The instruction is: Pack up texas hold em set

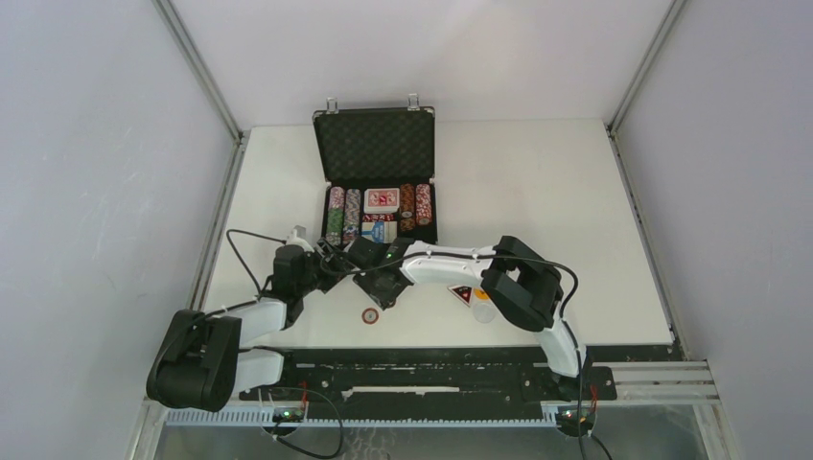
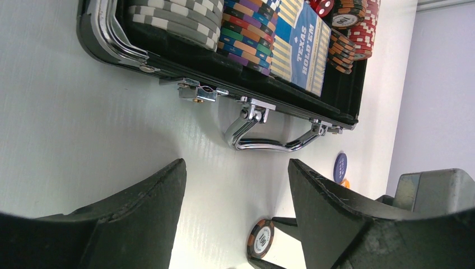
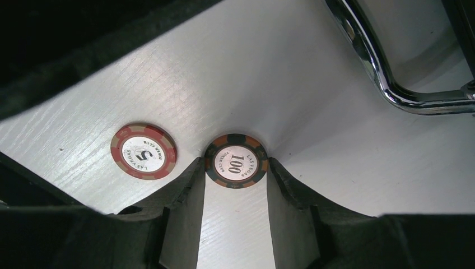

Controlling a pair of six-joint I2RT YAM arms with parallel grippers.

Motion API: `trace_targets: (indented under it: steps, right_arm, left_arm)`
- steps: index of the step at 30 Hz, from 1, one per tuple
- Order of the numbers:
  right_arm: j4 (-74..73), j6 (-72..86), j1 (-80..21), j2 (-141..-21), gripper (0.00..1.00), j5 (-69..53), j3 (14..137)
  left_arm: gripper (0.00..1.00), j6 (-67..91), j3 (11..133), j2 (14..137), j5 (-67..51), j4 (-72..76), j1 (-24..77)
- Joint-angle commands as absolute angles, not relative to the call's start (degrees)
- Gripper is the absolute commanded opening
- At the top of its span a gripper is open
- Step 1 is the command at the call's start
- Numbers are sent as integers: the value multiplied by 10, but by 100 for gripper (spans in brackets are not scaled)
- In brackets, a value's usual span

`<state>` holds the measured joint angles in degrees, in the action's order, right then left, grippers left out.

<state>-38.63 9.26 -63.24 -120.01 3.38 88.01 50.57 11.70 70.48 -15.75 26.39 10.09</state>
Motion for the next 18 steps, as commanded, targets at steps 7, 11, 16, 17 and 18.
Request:
trace_targets:
  steps: [7,11,16,17,18]
  right_arm:
    - [-373,93,-626,-1158,44,50,861]
    - [-369,93,-623,-1147,44,56,859]
    - [-371,92,-619,-1139,44,61,859]
    - [-372,92,-617,-1138,43,61,858]
    - [-372,92,-617,-1138,44,58,858]
  left_arm:
    - [73,489,115,711,-153,208,96]
    - [73,490,115,712,-153,208,95]
    - [73,490,116,712,-156,210,95]
    - [73,490,116,712,-157,210,95]
    - [73,490,116,712,-156,210,95]
